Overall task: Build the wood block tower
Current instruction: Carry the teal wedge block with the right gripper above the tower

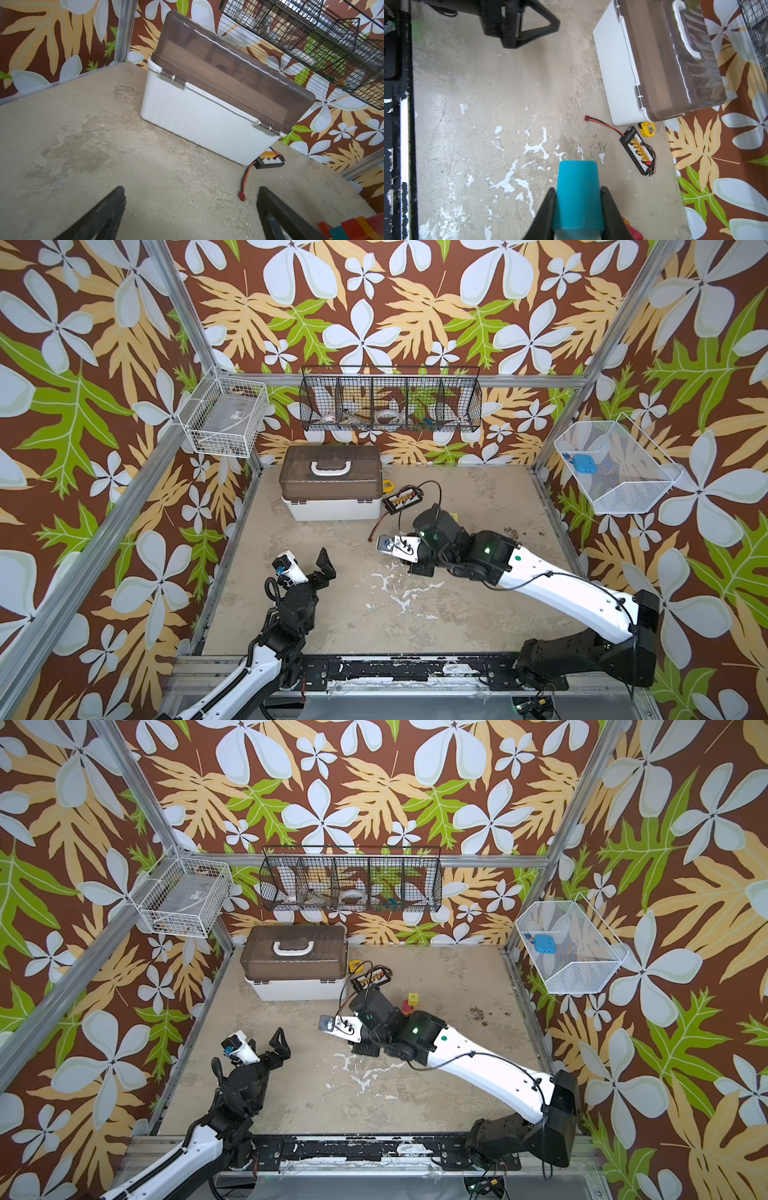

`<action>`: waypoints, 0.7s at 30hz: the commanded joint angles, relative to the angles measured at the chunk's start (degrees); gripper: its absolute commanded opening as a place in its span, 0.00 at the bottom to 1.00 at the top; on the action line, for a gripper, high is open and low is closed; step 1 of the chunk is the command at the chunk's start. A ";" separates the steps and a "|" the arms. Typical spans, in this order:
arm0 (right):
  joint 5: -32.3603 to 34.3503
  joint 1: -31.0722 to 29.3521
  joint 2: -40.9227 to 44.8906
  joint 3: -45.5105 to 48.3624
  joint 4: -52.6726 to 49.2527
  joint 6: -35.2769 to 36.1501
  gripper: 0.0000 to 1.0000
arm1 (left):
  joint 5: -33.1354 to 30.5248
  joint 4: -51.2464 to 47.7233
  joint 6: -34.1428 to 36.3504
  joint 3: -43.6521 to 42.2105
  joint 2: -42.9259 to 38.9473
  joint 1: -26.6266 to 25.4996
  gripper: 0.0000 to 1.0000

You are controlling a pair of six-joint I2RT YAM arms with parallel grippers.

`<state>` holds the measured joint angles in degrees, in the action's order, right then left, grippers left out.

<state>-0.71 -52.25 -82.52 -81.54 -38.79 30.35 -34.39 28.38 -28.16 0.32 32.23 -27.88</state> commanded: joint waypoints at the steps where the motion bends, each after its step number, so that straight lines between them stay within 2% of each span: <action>1: -13.74 5.94 -4.39 -7.90 -13.96 5.33 0.00 | 1.08 2.18 0.89 -0.32 0.20 0.11 1.00; 4: -14.59 10.51 -7.94 -13.14 -15.37 5.12 0.00 | 5.28 4.79 3.00 -1.07 0.53 0.11 1.00; 9: -15.60 17.11 -13.89 -22.85 -20.17 8.80 0.00 | 18.83 10.89 8.00 -2.41 1.88 0.10 1.00; 12: -16.02 21.31 -15.01 -23.49 -21.19 12.05 0.00 | 27.39 14.21 9.85 -2.14 4.61 0.09 1.00; 15: -19.22 26.33 -15.08 -22.82 -21.50 14.35 0.00 | 33.84 16.77 10.83 -1.46 8.04 0.07 1.00; 18: -21.58 30.37 -14.07 -19.98 -20.41 17.71 0.00 | 36.59 18.12 11.28 -1.08 10.23 0.01 1.00; 21: -23.55 32.84 -13.41 -17.59 -19.73 20.40 0.00 | 35.36 17.68 11.12 -1.12 9.99 0.02 1.00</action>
<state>-20.25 -20.58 -96.40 -99.92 -58.37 46.72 -1.52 42.92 -17.98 0.32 42.30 -27.88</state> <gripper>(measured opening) 0.276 0.996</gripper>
